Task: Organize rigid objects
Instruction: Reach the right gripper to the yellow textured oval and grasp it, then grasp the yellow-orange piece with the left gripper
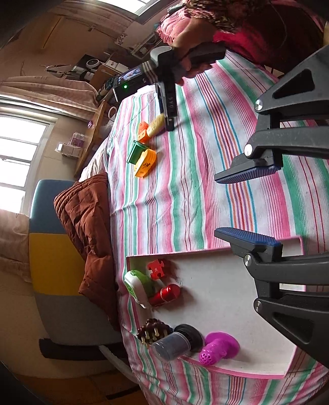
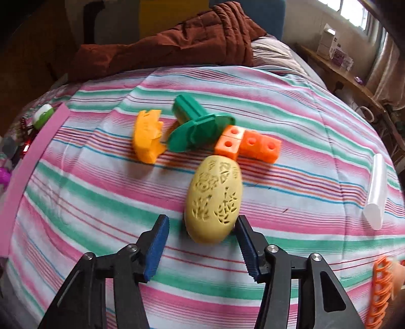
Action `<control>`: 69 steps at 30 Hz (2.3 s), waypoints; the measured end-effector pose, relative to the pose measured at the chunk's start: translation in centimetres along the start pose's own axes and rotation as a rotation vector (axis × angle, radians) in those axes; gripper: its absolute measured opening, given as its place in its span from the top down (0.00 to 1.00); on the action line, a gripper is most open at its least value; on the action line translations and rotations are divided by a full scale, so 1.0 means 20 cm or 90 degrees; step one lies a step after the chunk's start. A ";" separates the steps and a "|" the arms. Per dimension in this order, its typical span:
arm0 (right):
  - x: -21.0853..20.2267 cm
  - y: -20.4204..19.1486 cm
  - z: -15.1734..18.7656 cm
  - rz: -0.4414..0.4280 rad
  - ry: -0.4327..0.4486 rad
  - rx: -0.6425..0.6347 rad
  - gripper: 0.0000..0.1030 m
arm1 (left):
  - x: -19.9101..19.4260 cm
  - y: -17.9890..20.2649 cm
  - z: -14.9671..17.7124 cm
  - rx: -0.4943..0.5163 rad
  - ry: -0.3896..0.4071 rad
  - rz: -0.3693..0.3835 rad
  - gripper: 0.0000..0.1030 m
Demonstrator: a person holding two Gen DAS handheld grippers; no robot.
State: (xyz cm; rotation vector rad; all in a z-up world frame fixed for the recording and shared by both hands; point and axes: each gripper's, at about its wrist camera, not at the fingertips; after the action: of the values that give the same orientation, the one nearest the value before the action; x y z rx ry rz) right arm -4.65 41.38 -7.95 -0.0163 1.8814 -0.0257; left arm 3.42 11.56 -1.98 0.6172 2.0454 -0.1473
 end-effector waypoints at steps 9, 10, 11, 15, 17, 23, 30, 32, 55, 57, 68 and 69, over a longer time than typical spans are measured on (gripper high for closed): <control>0.01 0.04 -0.08 -0.027 0.006 0.109 0.46 | 0.02 0.11 -0.06 0.016 -0.005 0.017 0.65; 0.01 0.04 -0.08 -0.035 0.002 0.125 0.46 | 0.03 0.11 -0.06 0.019 -0.005 0.015 0.65; 0.00 0.05 -0.08 -0.044 0.001 0.142 0.46 | 0.03 0.12 -0.07 0.022 -0.004 0.014 0.65; -0.02 0.10 -0.10 -0.049 -0.002 0.228 0.37 | 0.03 0.13 -0.07 0.019 -0.004 0.018 0.65; -0.03 0.11 -0.12 -0.037 0.009 0.252 0.37 | 0.04 0.13 -0.07 0.016 -0.009 0.018 0.65; 0.03 0.16 -0.18 -0.050 -0.010 0.292 0.56 | 0.06 0.13 -0.09 0.010 -0.021 0.018 0.65; -0.05 0.19 0.02 -0.054 -0.044 0.236 0.56 | 0.15 0.16 -0.22 -0.013 -0.038 0.036 0.65; -0.07 0.19 0.10 -0.052 -0.048 0.219 0.56 | 0.20 0.19 -0.28 -0.017 -0.046 0.042 0.65; -0.07 0.18 0.19 -0.040 -0.029 0.150 0.57 | 1.00 0.28 -0.90 -0.187 -0.153 0.090 0.58; -0.08 0.20 0.19 -0.053 -0.030 0.162 0.57 | 0.98 0.29 -0.89 -0.159 -0.145 0.068 0.58; -0.08 0.22 0.18 -0.067 -0.035 0.177 0.57 | 0.82 0.27 -0.82 -0.108 -0.117 0.055 0.61; -0.08 0.20 0.18 -0.067 -0.034 0.178 0.57 | 0.81 0.29 -0.83 -0.097 -0.116 0.058 0.60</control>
State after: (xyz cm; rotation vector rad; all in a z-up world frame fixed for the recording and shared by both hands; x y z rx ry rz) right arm -0.79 45.39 -7.62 0.0746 1.8070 -0.3561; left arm -13.25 28.29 -5.93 0.5789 1.8299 0.0061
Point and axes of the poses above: each gripper's, at about its wrist camera, not at the fingertips, and x roughly the way its jaws point, y to its right, z to its underside, and after that the axes turned 10 degrees about -y, right-handed
